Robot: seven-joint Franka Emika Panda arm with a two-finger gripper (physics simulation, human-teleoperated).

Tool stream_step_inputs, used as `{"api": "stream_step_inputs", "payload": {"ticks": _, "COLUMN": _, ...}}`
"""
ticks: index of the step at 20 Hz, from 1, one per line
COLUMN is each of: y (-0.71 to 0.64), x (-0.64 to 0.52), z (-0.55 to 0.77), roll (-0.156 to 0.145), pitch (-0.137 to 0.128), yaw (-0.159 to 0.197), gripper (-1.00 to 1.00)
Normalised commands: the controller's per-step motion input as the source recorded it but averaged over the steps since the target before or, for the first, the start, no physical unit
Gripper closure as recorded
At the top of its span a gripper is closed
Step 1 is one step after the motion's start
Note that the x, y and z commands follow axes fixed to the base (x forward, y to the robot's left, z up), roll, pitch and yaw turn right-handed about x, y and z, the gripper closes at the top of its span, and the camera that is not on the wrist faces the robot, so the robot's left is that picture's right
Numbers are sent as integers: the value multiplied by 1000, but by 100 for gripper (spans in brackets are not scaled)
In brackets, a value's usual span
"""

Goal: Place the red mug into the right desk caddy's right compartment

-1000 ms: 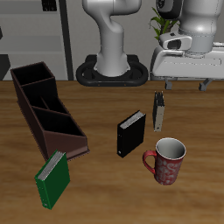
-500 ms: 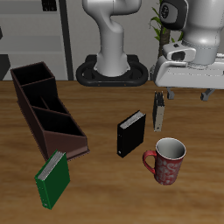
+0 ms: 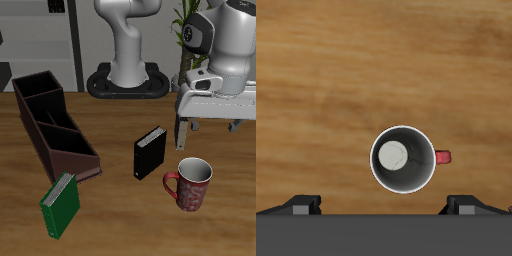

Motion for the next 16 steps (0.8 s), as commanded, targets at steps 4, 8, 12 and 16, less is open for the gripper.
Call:
{"api": "stream_step_inputs", "payload": {"ticks": 4, "y": -1, "x": 123, "z": -428, "roll": 26, "pitch": 30, "yaw": 15, "gripper": -100}}
{"api": "stream_step_inputs", "payload": {"ticks": 8, "y": 34, "x": 94, "z": -338, "roll": 18, "pitch": 25, "yaw": 21, "gripper": -100}}
{"api": "stream_step_inputs", "payload": {"ticks": 12, "y": 64, "x": 61, "z": -176, "roll": 26, "pitch": 16, "yaw": -2, "gripper": -100}}
{"api": "stream_step_inputs", "payload": {"ticks": 16, "y": 39, "x": 43, "z": -279, "roll": 10, "pitch": 21, "yaw": 26, "gripper": -100}}
